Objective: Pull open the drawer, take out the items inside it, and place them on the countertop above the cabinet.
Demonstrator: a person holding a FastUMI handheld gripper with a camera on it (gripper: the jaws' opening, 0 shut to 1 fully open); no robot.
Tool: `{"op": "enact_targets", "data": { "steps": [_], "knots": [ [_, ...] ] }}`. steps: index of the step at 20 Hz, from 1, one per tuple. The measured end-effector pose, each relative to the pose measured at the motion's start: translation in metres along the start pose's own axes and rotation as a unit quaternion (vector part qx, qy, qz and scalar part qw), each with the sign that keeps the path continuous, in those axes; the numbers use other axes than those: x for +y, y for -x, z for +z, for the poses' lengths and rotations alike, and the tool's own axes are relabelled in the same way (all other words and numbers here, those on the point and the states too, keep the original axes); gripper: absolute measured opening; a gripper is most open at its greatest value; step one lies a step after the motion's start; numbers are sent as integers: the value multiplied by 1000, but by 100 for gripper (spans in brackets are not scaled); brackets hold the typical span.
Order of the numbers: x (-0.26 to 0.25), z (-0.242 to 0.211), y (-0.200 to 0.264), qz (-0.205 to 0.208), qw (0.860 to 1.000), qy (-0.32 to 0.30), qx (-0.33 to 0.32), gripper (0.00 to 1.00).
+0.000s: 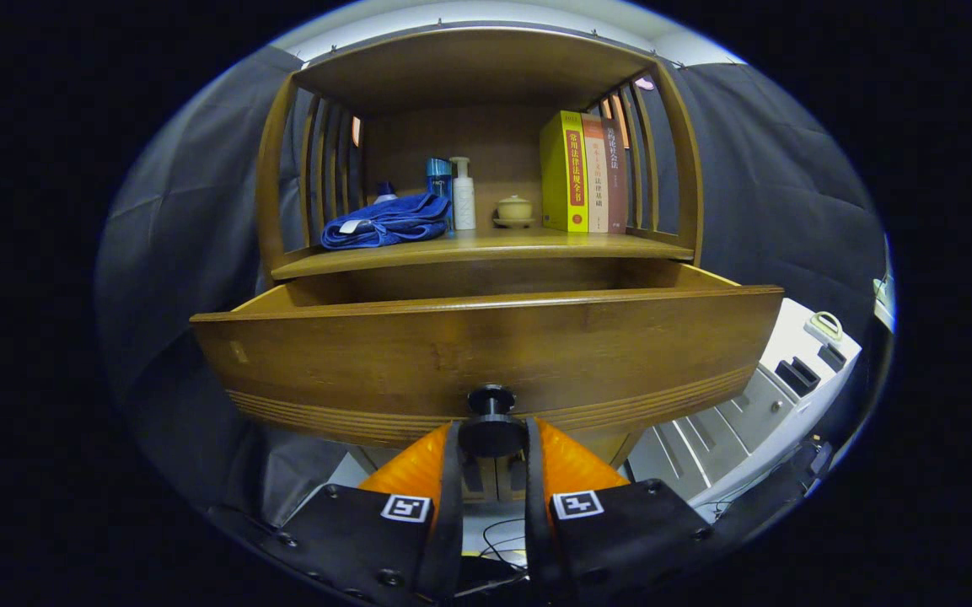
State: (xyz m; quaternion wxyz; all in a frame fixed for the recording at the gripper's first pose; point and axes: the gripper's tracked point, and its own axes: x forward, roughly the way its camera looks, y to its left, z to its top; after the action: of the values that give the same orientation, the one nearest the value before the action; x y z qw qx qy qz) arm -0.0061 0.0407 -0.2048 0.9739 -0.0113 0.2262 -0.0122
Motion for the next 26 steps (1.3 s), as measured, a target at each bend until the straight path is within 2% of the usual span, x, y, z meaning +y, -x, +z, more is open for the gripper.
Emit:
{"op": "enact_targets", "data": {
  "steps": [11, 13, 17, 22, 26],
  "knots": [
    [0, -18, 17, -2, 1000, -6, 22, 39],
    [-1, -20, 16, 6, 1000, -9, 27, 45],
    [-9, -24, 29, 15, 999, -25, 44, 68],
    [-12, 40, 40, 20, 1000, -8, -4, 95],
    [-1, 102, 39, 39, 999, 20, -28, 96]
  ]
}}
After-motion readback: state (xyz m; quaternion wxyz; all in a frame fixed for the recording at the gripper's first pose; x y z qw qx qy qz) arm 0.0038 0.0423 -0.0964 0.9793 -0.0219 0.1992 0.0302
